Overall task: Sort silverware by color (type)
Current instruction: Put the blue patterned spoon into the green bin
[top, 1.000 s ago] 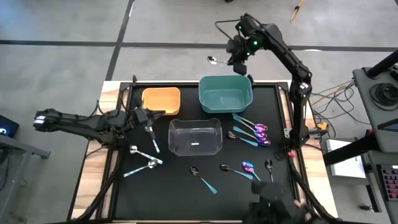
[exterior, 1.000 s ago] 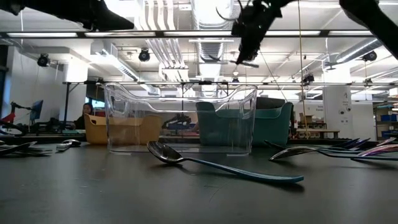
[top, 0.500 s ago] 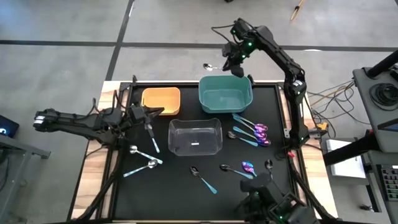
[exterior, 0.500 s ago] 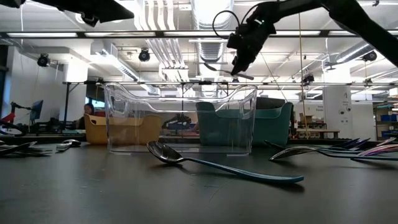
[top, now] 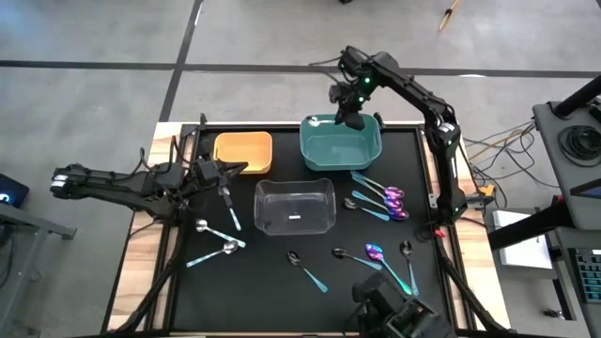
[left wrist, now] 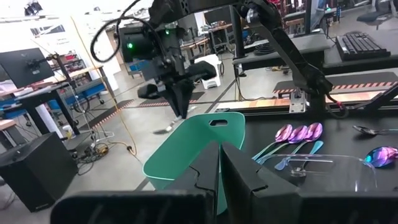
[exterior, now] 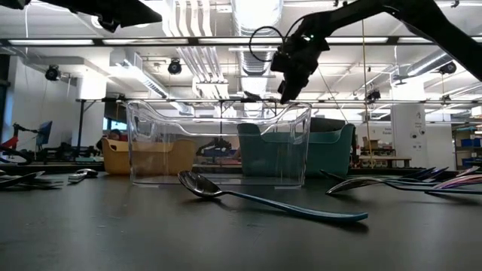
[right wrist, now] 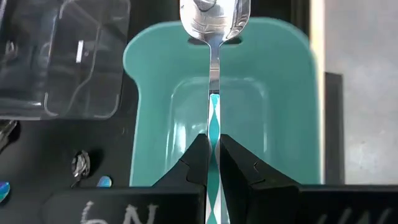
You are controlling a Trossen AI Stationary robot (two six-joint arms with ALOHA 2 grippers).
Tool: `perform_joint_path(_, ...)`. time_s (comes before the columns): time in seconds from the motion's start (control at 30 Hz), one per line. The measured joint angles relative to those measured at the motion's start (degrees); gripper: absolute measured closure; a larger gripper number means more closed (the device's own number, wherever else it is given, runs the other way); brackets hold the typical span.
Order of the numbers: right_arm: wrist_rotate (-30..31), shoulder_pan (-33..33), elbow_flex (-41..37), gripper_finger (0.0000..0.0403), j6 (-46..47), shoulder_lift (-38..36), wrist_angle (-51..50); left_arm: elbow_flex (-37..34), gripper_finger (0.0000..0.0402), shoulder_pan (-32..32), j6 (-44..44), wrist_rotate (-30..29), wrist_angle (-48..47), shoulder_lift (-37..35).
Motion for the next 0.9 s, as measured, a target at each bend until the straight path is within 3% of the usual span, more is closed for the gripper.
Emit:
perform_joint_path(0.1,1.6,1.3,-3.6,0.0391,1.7,-1.5,1.0,0.0,0.0401,0.0,0.8,-0.2,0.0,0.0)
perform_joint_path(0.23,8.1,3.3,-12.1,0.0391,5.4,-6.8,7.6,0.0,0.0401,0.0,1.0,-0.3,0.0,0.0)
perform_joint_path(0.4,10.7,4.4,-27.9,0.0391,8.4,-17.8,23.7,0.0,0.0401,0.0,2.1,-0.5,0.0,0.0)
perform_joint_path(0.53,20.6,4.4,-39.6,0.0391,9.9,-26.1,38.0,0.0,0.0401,0.0,3.2,-0.5,0.2,0.0)
perform_joint_path(0.6,22.3,4.3,-43.9,0.0391,9.6,-28.7,42.1,0.0,0.0401,0.0,3.3,-0.5,0.2,0.0)
perform_joint_path(0.9,22.4,4.2,-47.7,0.0391,9.6,-29.8,44.7,0.0,0.0401,0.0,2.6,-0.5,0.8,0.2)
